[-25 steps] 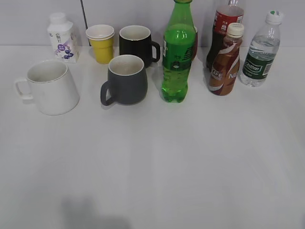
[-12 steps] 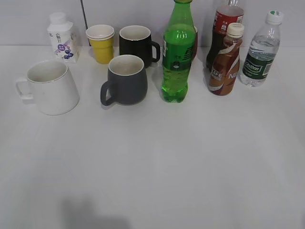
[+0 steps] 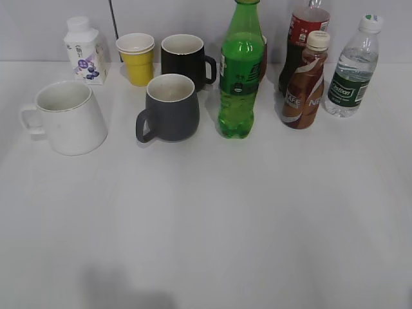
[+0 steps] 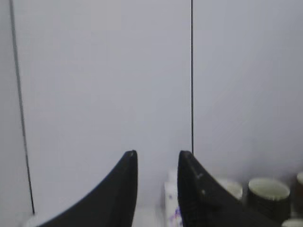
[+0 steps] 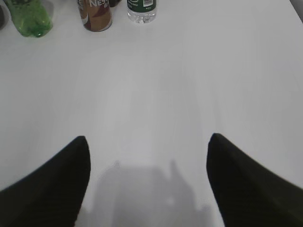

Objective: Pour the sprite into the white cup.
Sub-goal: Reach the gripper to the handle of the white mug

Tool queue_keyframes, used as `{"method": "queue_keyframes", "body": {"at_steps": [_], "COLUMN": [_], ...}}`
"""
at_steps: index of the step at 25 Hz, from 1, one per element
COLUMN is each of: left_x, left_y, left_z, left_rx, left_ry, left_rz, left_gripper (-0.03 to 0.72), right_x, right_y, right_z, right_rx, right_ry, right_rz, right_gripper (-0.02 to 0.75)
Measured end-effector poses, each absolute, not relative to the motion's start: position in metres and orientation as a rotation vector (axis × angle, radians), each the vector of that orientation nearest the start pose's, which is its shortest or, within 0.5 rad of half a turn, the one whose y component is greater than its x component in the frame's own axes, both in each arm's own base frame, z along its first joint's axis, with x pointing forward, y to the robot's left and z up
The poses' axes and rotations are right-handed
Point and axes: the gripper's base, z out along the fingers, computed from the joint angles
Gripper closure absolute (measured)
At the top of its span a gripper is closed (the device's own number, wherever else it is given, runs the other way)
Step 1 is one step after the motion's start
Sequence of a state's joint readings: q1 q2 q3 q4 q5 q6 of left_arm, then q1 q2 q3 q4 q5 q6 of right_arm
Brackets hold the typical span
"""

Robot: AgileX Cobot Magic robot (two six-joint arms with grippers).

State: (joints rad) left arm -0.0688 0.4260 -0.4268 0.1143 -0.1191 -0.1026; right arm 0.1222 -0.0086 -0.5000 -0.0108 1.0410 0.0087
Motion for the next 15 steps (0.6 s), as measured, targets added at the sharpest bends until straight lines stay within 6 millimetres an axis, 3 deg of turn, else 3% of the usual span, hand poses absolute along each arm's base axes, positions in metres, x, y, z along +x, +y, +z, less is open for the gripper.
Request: {"method": "queue_keyframes", "body": {"at_steps": [3, 5, 8, 12, 15], "left_x": [0.149, 0.189, 0.222, 0.238, 0.236], "left_y": [-0.014, -0.018, -0.022, -0.024, -0.026], "left_z": [0.312, 0.285, 0.247, 0.193, 0.170], "left_rx": [0.102, 0.120, 0.133, 0.140, 0.140], "left_ry": [1.500, 1.598, 1.720, 1.898, 1.868], "left_rz": [-0.060, -0.076, -0.093, -0.110, -0.142], "left_gripper": [0.452, 0.447, 0.442, 0.442, 0.442], "right_x": [-0.005, -0.005, -0.005, -0.005, -0.005], "right_y": [-0.002, -0.002, -0.002, -0.001, -0.001], "right_z": [0.279, 0.279, 0.279, 0.279, 0.279], "right_rx": [-0.114, -0.114, -0.114, -0.114, -0.114], "right_ry": [2.013, 2.013, 2.013, 2.013, 2.014], "right_rz": [0.070, 0.070, 0.070, 0.073, 0.083], "right_gripper": [0.163, 0.163, 0.163, 0.163, 0.163]}}
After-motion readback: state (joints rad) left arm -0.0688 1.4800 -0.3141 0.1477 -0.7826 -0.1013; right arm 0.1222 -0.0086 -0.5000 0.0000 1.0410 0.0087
